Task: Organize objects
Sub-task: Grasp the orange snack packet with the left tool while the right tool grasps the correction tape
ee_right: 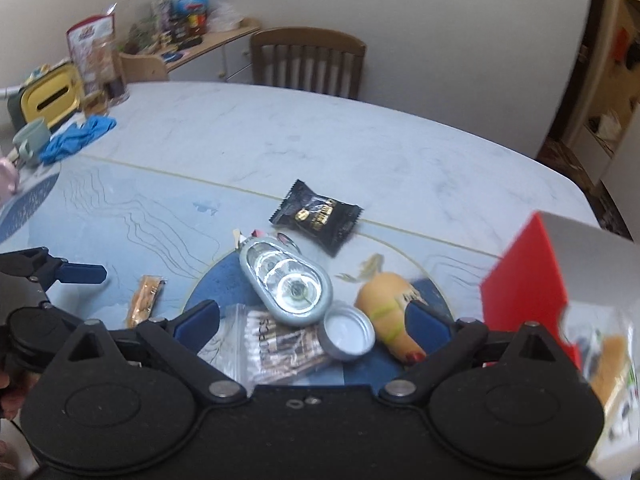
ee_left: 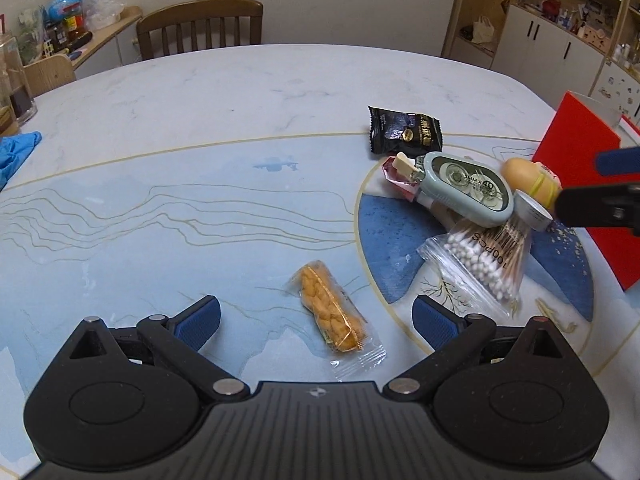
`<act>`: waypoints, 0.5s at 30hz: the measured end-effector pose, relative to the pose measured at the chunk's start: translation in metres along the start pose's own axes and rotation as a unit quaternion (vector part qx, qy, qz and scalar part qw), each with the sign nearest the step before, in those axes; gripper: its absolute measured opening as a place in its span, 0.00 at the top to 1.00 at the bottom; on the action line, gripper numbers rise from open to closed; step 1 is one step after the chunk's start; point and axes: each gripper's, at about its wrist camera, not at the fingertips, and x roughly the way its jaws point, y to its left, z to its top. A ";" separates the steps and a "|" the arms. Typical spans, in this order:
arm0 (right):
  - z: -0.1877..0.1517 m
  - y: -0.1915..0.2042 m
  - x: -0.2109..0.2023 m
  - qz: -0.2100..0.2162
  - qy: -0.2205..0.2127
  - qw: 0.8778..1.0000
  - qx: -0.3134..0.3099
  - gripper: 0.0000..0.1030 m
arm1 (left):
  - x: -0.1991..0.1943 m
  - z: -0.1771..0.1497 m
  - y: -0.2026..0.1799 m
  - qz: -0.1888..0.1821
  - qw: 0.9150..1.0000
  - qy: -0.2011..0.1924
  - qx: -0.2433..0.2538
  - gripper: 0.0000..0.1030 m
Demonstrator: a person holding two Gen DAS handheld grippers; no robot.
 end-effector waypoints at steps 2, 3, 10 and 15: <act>0.004 0.002 0.010 0.001 0.006 1.000 -0.015 0.06 | 0.002 0.000 -0.002 -0.002 1.000 0.004 -0.001 0.01; 0.006 0.003 0.015 0.003 0.009 1.000 -0.023 0.08 | 0.002 0.000 -0.004 0.000 1.000 0.004 -0.001 0.01; 0.017 0.020 0.037 0.008 0.016 0.994 -0.107 0.14 | 0.004 -0.004 -0.012 0.004 1.000 0.006 0.007 0.08; 0.020 0.026 0.050 0.020 0.027 0.990 -0.140 0.23 | 0.002 -0.005 -0.017 0.010 1.000 0.000 0.012 0.29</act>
